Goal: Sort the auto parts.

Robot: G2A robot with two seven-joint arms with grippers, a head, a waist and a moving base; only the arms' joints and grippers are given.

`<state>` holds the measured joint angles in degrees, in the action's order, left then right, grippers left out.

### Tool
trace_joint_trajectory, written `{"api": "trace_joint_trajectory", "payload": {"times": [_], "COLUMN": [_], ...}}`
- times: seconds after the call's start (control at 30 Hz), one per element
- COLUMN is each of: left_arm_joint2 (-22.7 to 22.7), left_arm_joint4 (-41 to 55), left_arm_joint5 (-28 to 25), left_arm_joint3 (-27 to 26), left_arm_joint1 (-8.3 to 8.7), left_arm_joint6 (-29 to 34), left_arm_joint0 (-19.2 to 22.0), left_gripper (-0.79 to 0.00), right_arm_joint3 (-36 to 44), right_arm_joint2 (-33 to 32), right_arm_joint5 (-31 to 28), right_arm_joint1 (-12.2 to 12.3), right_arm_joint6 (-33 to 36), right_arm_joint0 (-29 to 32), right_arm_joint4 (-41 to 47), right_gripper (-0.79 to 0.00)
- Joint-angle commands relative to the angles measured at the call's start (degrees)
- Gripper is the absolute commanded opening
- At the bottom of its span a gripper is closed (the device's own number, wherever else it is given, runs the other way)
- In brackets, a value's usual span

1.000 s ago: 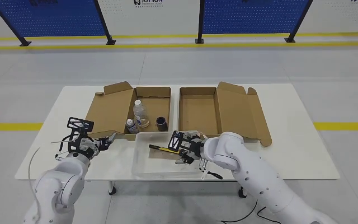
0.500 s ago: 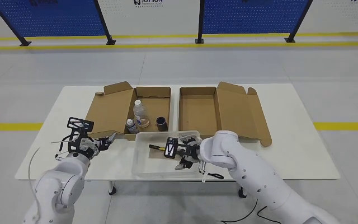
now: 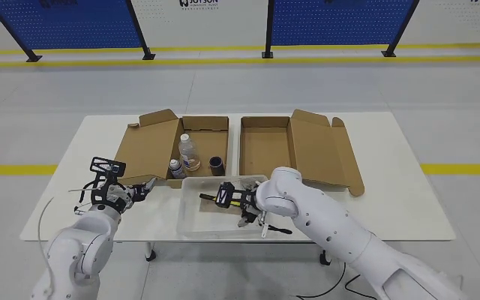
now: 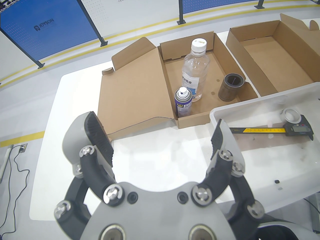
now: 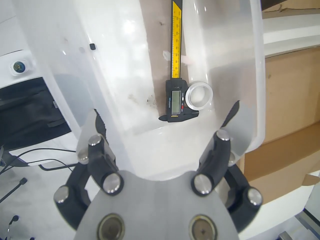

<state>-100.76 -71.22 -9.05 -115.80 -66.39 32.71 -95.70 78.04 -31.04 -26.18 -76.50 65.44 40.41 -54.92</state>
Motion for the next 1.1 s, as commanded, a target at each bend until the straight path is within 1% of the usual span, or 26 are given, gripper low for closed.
{"api": "trace_joint_trajectory", "payload": {"times": [0.0, 0.2, 0.27, 0.33, 0.47, 0.53, 0.57, 0.63, 0.67, 0.73, 0.8, 0.93, 0.97, 1.0, 1.07], "left_arm_joint2": [0.0, 0.0, 0.0, 0.0, 0.0, 0.0, 0.0, 0.0, 0.0, 0.0, 0.0, 0.0, 0.0, 0.0, 0.0], "left_arm_joint4": [0.0, 0.0, 0.0, 0.0, 0.0, 0.0, 0.0, 0.0, 0.0, 0.0, 0.0, 0.0, 0.0, 0.0, 0.0], "left_arm_joint5": [0.0, 0.0, 0.0, 0.0, 0.0, 0.0, 0.0, 0.0, 0.0, 0.0, 0.0, 0.0, 0.0, 0.0, 0.0], "left_arm_joint3": [0.0, 0.0, 0.0, 0.0, 0.0, 0.0, 0.0, 0.0, 0.0, 0.0, 0.0, 0.0, 0.0, 0.0, 0.0], "left_arm_joint1": [0.0, 0.0, 0.0, 0.0, 0.0, 0.0, 0.0, 0.0, 0.0, 0.0, 0.0, 0.0, 0.0, 0.0, 0.0], "left_arm_joint6": [0.0, 0.0, 0.0, 0.0, 0.0, 0.0, 0.0, 0.0, 0.0, 0.0, 0.0, 0.0, 0.0, 0.0, 0.0], "left_arm_joint0": [0.0, 0.0, 0.0, 0.0, 0.0, 0.0, 0.0, 0.0, 0.0, 0.0, 0.0, 0.0, 0.0, 0.0, 0.0], "left_gripper": [0.0, 0.0, 0.0, 0.0, 0.0, 0.0, 0.0, 0.0, 0.0, 0.0, 0.0, 0.0, 0.0, 0.0, 0.0], "right_arm_joint3": [-2.2, -7.7, -9.7, -11.7, -15.3, -17.0, -17.8, -19.2, -19.9, -21.1, -22.4, -24.4, -24.9, -25.4, -26.0], "right_arm_joint2": [1.0, 4.2, 5.1, 6.0, 7.3, 7.8, 8.1, 8.5, 8.6, 8.8, 9.0, 9.3, 9.4, 9.4, 9.4], "right_arm_joint5": [0.2, 0.3, -0.3, -0.7, -0.9, -1.0, -1.0, -1.3, -1.4, -1.6, -1.8, -2.4, -2.6, -2.8, -3.0], "right_arm_joint1": [-0.8, -3.3, -4.2, -5.2, -6.9, -7.7, -8.1, -8.8, -9.1, -9.7, -10.2, -11.1, -11.3, -11.5, -11.9], "right_arm_joint6": [-0.6, -2.3, -2.9, -3.4, -4.8, -5.4, -5.6, -6.0, -6.2, -6.7, -7.0, -7.8, -8.0, -8.1, -8.3], "right_arm_joint0": [-0.9, -2.8, -3.4, -4.0, -5.0, -5.5, -5.7, -6.0, -6.2, -6.4, -6.6, -6.6, -6.6, -6.7, -6.8], "right_arm_joint4": [0.3, 1.3, 2.2, 2.9, 4.2, 4.4, 4.6, 5.0, 5.2, 5.8, 6.2, 6.8, 7.0, 7.2, 7.4], "right_gripper": [0.0, -0.003, -0.031, -0.015, -0.049, -0.049, -0.058, -0.052, -0.071, -0.074, -0.052, -0.062, -0.086, -0.145, -0.191]}}
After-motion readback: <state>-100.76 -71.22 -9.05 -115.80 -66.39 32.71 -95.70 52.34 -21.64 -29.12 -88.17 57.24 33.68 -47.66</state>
